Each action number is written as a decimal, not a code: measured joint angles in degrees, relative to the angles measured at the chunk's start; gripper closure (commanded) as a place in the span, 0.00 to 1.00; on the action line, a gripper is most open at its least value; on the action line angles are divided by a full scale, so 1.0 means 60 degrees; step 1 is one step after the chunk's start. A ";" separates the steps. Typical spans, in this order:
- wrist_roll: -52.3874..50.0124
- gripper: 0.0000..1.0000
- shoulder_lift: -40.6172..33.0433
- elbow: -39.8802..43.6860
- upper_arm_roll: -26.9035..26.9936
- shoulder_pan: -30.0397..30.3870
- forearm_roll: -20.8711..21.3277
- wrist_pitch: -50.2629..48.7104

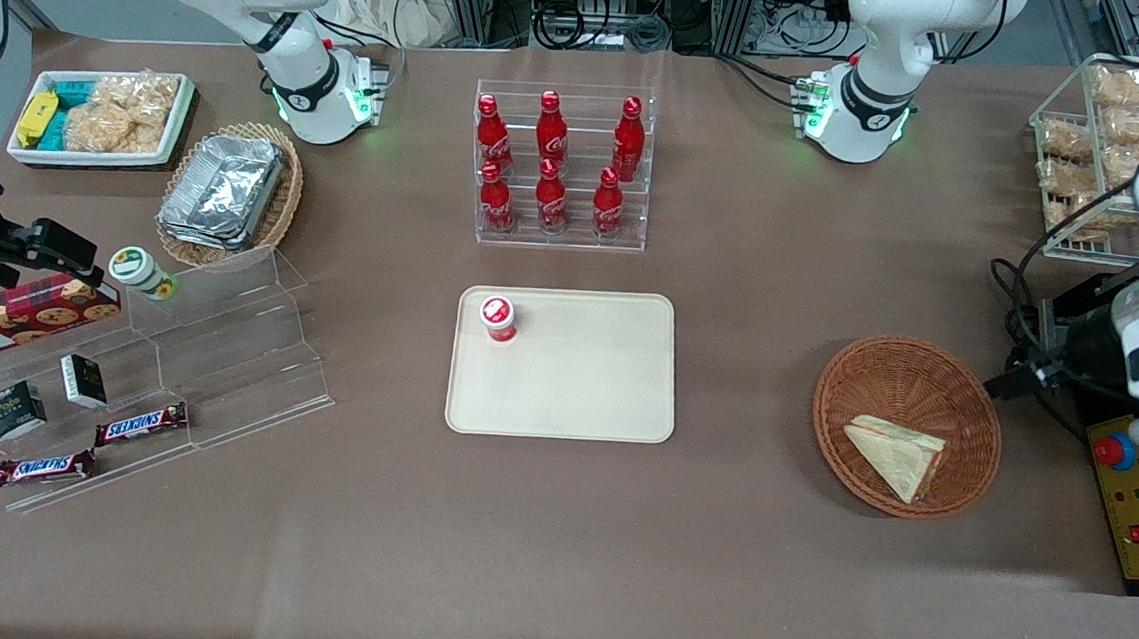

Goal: Place sandwich from basket to tray
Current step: 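Lower the open left gripper over the wrapped sandwich in the basket, then close the left gripper on the sandwich wrapper and lift it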

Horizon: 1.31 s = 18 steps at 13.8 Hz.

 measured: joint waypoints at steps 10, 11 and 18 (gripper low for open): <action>-0.0267 0.00 0.2513 -0.0682 -0.0007 0.0001 -0.0972 0.3962; -0.0270 0.00 0.2628 -0.0707 -0.0014 0.0000 -0.1074 0.4161; -0.0286 0.06 0.3017 -0.1308 -0.0098 -0.0017 -0.1214 0.5257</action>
